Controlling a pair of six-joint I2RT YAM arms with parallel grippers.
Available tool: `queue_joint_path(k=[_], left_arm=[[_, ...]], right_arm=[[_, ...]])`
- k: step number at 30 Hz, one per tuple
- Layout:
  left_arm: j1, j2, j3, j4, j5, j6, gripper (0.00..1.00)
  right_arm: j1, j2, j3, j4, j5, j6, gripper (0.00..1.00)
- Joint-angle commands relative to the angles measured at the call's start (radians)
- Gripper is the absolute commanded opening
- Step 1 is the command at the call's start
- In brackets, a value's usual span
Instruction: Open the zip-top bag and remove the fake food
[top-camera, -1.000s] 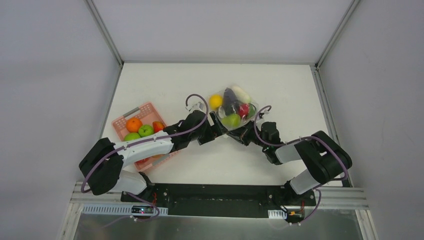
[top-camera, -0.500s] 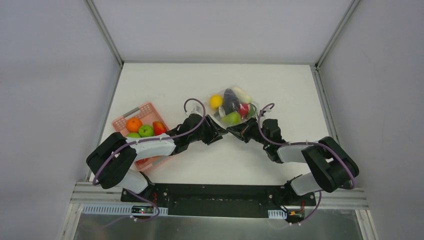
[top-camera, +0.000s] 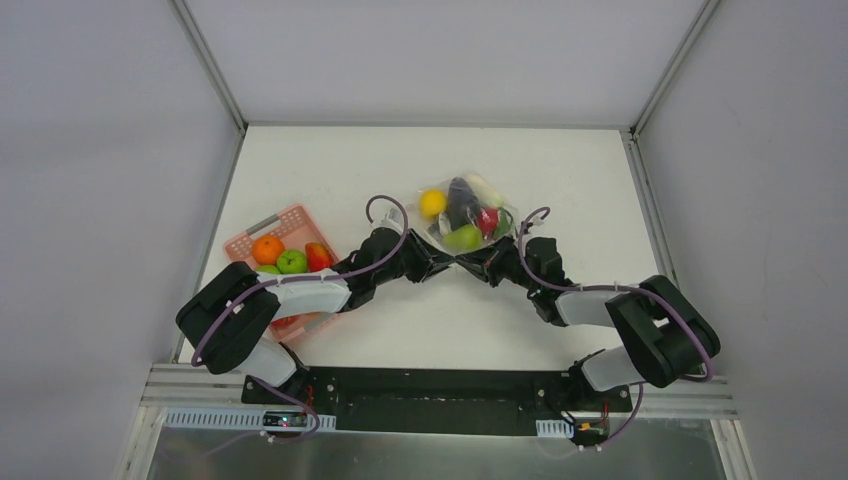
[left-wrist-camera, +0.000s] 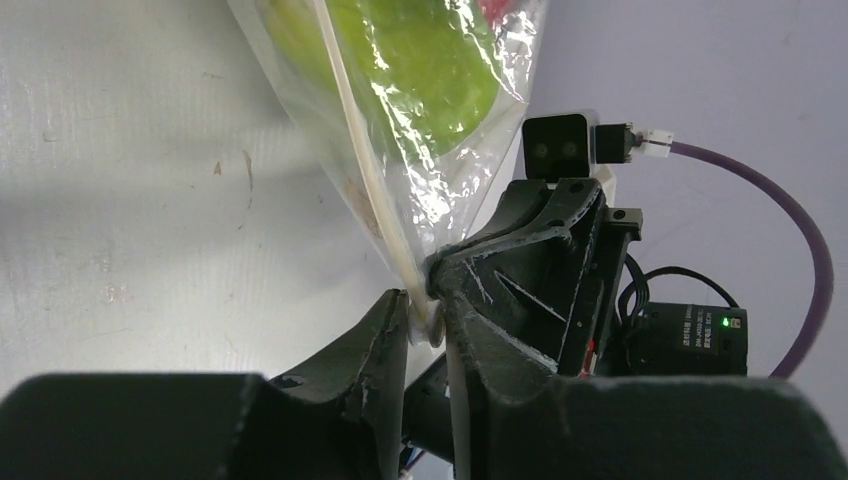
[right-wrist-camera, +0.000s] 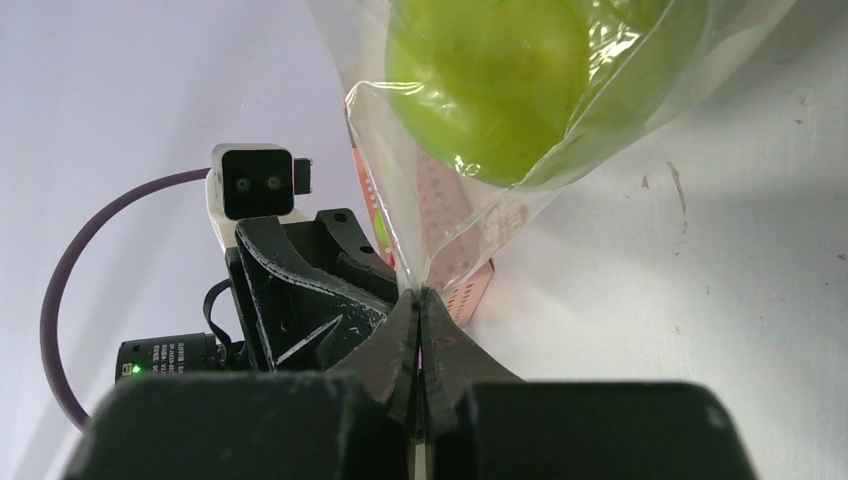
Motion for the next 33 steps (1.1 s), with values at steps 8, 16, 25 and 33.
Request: queue_joint_path(k=[8,16,25,33], left_arm=[[0.023,-0.061,-0.007,-0.019,-0.038,0.058,0.07],[0.069,-0.096,0.029,-0.129,-0.100,0.139,0.04],[0.168,-0.099,0.061,-0.200,-0.142,0.198,0.04],[0.252,-0.087,0.121,-0.265,-0.139,0.262,0.04]], right_arm=[[0.002,-0.085,0.009,-0.058,-0.018,-0.019,0.00],[-0.019,-0.274,-0.021,-0.274,0.019,-0.110,0.00],[-0.137,-0.563,-0.068,-0.616,0.043,-0.200,0.00],[-0.194,-0.766,-0.008,-0.973,0.101,-0.357,0.00]])
